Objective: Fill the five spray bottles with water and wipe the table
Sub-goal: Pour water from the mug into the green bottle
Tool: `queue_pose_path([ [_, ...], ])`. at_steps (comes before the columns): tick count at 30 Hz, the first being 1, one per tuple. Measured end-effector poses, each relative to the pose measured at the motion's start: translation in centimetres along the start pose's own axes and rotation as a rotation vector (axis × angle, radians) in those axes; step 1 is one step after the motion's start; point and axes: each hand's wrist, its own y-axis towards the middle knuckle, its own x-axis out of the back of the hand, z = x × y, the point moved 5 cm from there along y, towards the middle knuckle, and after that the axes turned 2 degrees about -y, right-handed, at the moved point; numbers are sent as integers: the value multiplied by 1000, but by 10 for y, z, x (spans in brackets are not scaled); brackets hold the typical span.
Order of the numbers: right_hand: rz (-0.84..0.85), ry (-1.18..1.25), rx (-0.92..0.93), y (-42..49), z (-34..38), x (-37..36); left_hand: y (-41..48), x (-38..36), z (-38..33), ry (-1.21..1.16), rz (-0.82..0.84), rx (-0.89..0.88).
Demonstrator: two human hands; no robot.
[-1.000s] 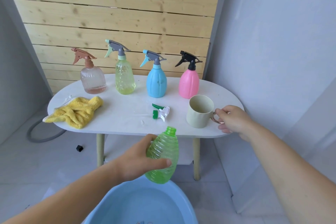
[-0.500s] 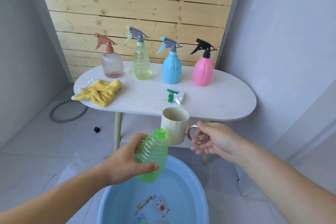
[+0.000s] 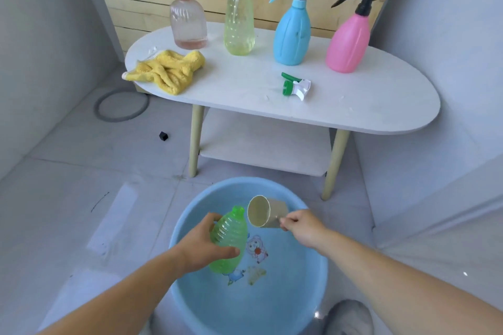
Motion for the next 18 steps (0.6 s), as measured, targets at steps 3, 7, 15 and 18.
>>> queue_pose_path([
  [3, -45, -115, 81, 13, -9, -10, 5, -7, 19, 3, -14, 34],
  [7, -51, -303, 135, 19, -12, -23, 10, -9, 36, -7, -44, 43],
  [15, -65, -472, 277, 33, -5, -37, 23, -17, 58, -24, -45, 32],
  [18, -52, -457, 282, 38, -6, -39, 27, -17, 64, -18, -38, 28],
])
